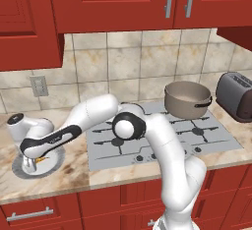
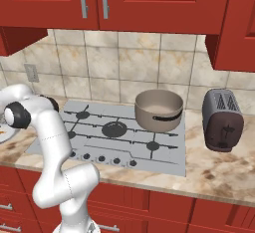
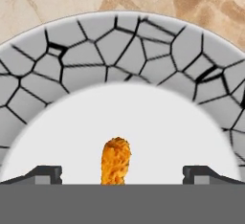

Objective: Retrieve the frozen meat and place it in the pot on a burner. Then turn the burner on.

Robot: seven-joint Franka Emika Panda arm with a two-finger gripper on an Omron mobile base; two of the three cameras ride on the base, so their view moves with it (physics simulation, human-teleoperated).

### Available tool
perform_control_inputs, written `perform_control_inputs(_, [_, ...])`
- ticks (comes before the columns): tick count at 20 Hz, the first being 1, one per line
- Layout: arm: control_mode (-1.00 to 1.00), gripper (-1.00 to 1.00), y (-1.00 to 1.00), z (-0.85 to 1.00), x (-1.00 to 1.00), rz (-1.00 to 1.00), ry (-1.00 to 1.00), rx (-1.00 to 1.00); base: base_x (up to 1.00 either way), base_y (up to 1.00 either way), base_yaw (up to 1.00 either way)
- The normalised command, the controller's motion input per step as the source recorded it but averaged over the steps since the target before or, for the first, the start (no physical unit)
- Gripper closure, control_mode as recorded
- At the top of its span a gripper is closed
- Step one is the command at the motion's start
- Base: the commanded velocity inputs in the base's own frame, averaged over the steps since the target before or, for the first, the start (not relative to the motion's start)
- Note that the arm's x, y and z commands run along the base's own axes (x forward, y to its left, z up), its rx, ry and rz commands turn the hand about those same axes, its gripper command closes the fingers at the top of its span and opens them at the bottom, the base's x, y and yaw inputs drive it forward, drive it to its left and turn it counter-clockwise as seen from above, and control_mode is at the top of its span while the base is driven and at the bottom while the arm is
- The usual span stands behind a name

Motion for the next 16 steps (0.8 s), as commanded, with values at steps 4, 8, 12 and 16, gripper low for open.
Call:
perform_control_inputs(4, [-1.00, -1.00, 0.00, -0.18, 0.15, 0.00, 0.01, 0.00, 0.00, 0.00, 0.00])
perform_control_inputs(8, [-1.00, -1.00, 0.00, -0.31, 0.00, 0.00, 0.05, 0.02, 0.00, 0.00, 0.00])
perform_control_inputs(12, [-1.00, -1.00, 0.00, -0.16, 0.00, 0.00, 0.00, 0.04, 0.00, 0.00, 0.00])
perform_control_inputs(16, [-1.00, 1.00, 0.00, -0.20, 0.00, 0.00, 0.00, 0.04, 0.00, 0.00, 0.00])
